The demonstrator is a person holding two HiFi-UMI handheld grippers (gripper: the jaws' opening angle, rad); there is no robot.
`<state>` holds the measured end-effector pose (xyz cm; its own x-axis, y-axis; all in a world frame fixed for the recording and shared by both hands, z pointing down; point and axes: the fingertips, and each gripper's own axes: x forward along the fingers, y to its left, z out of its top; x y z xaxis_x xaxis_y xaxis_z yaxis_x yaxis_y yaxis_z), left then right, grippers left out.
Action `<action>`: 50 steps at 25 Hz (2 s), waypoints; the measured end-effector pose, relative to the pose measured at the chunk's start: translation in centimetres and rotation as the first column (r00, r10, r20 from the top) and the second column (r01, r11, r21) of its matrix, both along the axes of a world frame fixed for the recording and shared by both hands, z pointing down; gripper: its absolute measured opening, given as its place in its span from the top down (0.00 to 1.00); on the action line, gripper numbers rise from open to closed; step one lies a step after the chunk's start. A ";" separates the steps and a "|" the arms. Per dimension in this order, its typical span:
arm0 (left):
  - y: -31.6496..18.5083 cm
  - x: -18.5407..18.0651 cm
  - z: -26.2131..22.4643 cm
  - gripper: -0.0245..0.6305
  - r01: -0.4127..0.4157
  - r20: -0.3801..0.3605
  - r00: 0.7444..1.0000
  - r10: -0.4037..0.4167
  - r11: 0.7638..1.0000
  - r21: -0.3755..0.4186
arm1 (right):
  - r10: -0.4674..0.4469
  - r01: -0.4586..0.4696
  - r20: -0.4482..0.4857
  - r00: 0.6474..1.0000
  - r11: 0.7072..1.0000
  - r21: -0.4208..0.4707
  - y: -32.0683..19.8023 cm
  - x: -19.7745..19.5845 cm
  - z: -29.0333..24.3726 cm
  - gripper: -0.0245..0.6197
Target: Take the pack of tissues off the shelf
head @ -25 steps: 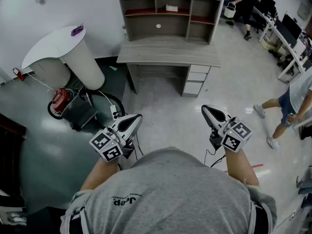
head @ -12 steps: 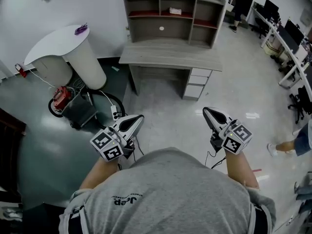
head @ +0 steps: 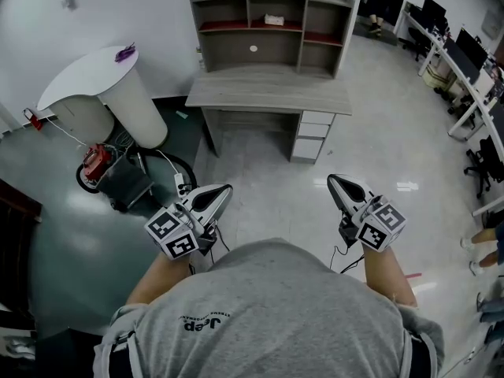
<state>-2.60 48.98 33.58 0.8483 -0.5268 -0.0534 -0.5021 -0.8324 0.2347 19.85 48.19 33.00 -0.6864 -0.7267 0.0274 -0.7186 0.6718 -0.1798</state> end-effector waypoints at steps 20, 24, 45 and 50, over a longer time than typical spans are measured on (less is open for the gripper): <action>2.0 11.6 0.6 0.92 0.019 -0.005 1.000 -0.019 1.000 -0.018 | -0.018 0.018 -0.018 1.000 1.000 -0.004 1.6 12.0 0.4 0.97; 0.1 11.5 0.7 0.92 0.021 -0.011 1.000 -0.021 1.000 -0.022 | -0.014 0.014 -0.017 1.000 1.000 -0.007 0.0 12.2 0.8 0.97; -32.9 6.0 2.1 0.92 -0.216 -0.029 0.976 0.216 0.976 -0.029 | 0.155 -0.155 0.001 0.988 0.988 -0.004 -28.7 4.8 1.1 0.97; -40.0 3.8 1.4 0.92 -0.247 -0.039 0.969 0.245 0.969 -0.034 | 0.159 -0.159 -0.011 0.987 0.987 0.004 -35.6 1.9 -0.5 0.97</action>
<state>1.22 9.02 34.98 0.9501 -0.3045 -0.0684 -0.2743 -0.9193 0.2822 21.79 12.61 32.52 -0.5620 -0.8265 0.0319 -0.8181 0.5497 -0.1691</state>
